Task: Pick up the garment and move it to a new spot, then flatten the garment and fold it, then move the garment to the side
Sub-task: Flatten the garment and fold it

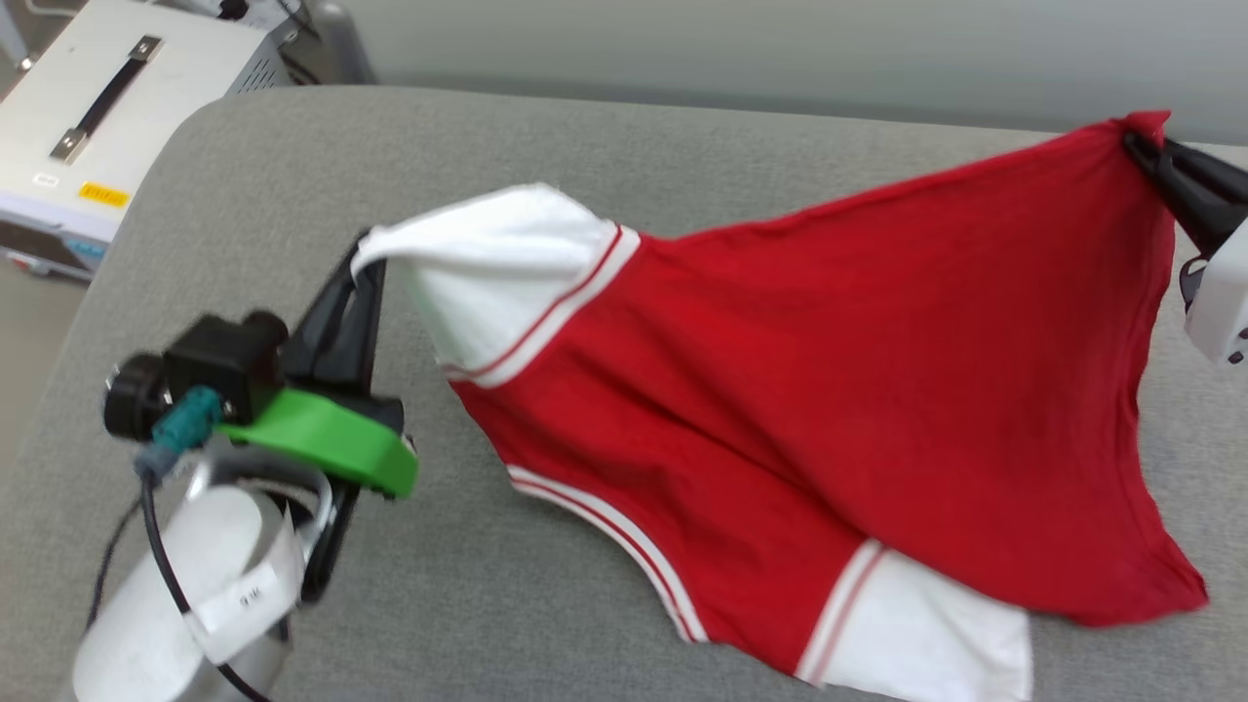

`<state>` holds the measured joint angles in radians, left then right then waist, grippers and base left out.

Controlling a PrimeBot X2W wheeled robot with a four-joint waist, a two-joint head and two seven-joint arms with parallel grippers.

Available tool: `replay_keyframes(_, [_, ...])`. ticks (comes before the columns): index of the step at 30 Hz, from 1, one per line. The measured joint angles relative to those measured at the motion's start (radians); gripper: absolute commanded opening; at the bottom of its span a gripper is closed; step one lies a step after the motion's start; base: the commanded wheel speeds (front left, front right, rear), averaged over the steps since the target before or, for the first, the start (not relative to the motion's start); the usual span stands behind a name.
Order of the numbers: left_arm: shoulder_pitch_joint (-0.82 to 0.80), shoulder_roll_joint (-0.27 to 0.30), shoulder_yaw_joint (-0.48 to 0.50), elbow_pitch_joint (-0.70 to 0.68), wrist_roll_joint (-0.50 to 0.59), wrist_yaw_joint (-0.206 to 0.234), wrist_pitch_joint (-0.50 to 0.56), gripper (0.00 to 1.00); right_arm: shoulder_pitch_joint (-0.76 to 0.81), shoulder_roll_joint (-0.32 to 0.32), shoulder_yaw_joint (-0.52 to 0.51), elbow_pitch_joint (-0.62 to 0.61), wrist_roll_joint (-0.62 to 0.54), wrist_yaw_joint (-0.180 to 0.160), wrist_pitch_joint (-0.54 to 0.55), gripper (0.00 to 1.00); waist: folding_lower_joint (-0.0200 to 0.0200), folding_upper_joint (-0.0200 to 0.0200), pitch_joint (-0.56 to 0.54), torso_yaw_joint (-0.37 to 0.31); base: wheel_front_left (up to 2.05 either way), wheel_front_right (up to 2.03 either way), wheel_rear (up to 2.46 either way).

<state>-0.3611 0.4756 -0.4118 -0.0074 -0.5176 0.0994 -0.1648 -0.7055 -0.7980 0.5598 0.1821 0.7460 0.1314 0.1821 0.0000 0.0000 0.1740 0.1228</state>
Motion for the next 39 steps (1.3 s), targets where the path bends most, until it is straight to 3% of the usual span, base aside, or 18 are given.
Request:
replay_keyframes(5, [-0.137, 0.022, 0.011, -0.05, 0.024, -0.012, 0.052, 0.0, 0.002, 0.02, -0.088, -0.048, -0.041, 0.0, -0.012, 0.0, 0.0, 0.0, -0.034, -0.039, 0.0, 0.0, 0.0])
replay_keyframes(12, [-0.382, 0.041, 0.021, -0.045, 0.045, -0.067, 0.109, 0.0, -0.002, 0.05, -0.206, -0.123, -0.087, 0.0, 0.018, 0.0, 0.0, 0.0, -0.04, -0.067, 0.0, 0.0, 0.0])
replay_keyframes(25, [-0.799, -0.026, -0.004, 0.084, 0.047, -0.151, 0.167, 0.0, -0.169, 0.118, -0.318, -0.207, -0.165, 0.0, 0.106, 0.0, 0.0, 0.0, 0.065, -0.083, 0.0, 0.0, 0.0])
replay_keyframes(30, [-0.981, -0.041, 0.002, 0.185, 0.052, -0.173, 0.178, 0.0, -0.328, 0.15, -0.314, -0.15, -0.19, 0.0, 0.119, 0.0, 0.0, 0.0, 0.14, -0.094, 0.0, 0.0, 0.0])
replay_keyframes(39, [-1.32, -0.086, -0.009, 0.447, 0.069, -0.202, 0.15, 0.0, -0.71, 0.202, -0.233, 0.075, -0.272, 0.0, 0.082, 0.0, 0.0001, 0.0, 0.284, -0.119, 0.0, 0.0, 0.0])
